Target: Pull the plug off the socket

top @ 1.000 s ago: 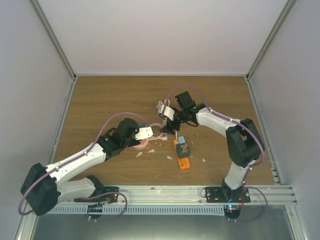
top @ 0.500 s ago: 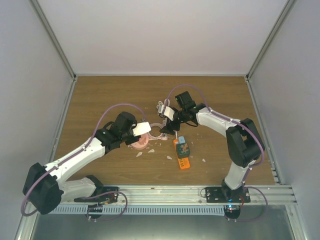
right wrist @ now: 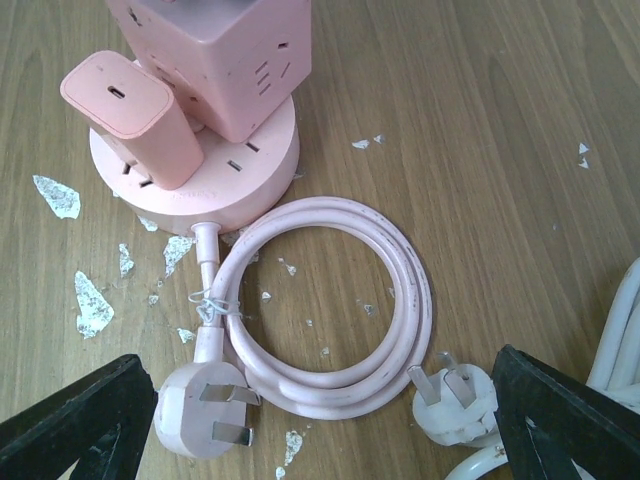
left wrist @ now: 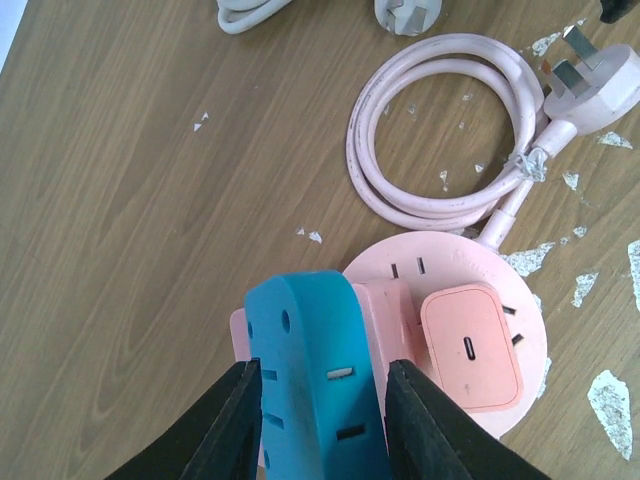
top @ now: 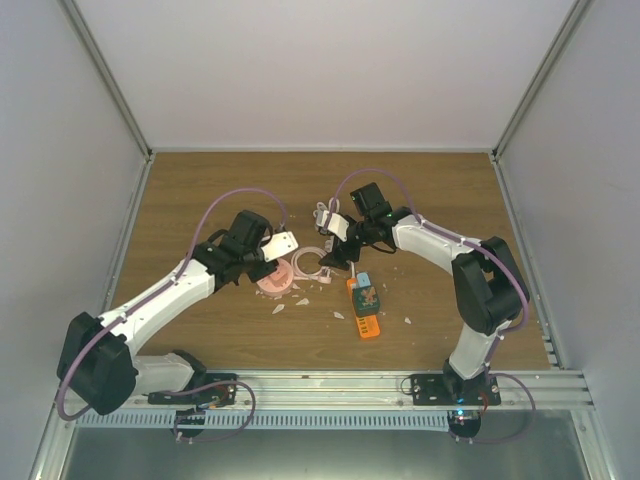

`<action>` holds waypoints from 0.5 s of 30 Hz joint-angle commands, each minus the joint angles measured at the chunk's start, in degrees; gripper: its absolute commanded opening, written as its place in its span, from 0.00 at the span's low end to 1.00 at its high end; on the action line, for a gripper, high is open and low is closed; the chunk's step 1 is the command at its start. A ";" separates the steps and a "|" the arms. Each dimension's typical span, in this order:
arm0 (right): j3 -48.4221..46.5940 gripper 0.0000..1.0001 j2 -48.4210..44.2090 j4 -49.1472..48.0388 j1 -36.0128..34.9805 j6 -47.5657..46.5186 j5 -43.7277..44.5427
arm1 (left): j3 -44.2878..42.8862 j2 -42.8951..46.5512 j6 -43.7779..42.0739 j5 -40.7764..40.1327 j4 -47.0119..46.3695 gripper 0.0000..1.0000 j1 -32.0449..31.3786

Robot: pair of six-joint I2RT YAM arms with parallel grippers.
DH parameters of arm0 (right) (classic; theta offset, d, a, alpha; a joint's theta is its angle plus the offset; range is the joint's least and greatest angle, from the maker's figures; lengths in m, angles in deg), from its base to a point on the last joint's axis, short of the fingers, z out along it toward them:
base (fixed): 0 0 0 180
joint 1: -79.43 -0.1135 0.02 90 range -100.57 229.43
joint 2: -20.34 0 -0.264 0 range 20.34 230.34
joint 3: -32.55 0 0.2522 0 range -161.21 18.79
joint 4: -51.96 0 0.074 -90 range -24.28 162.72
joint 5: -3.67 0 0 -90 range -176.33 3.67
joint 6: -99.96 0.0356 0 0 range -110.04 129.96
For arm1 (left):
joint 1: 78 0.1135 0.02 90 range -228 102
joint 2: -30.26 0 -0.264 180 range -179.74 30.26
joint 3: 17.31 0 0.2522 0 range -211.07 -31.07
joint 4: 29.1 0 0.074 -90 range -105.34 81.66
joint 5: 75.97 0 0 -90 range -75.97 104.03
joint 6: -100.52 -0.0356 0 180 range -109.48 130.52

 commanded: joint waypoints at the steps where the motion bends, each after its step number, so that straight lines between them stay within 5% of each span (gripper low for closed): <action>1: -0.27 0.93 -2.01 0.64 0.47 -0.66 -1.35 | -0.72 1.69 0.48 1.14 -0.17 0.37 0.90; 15: 0.28 0.93 -2.59 0.07 0.74 -1.12 -1.61 | -3.64 1.10 1.00 3.64 2.53 0.27 4.68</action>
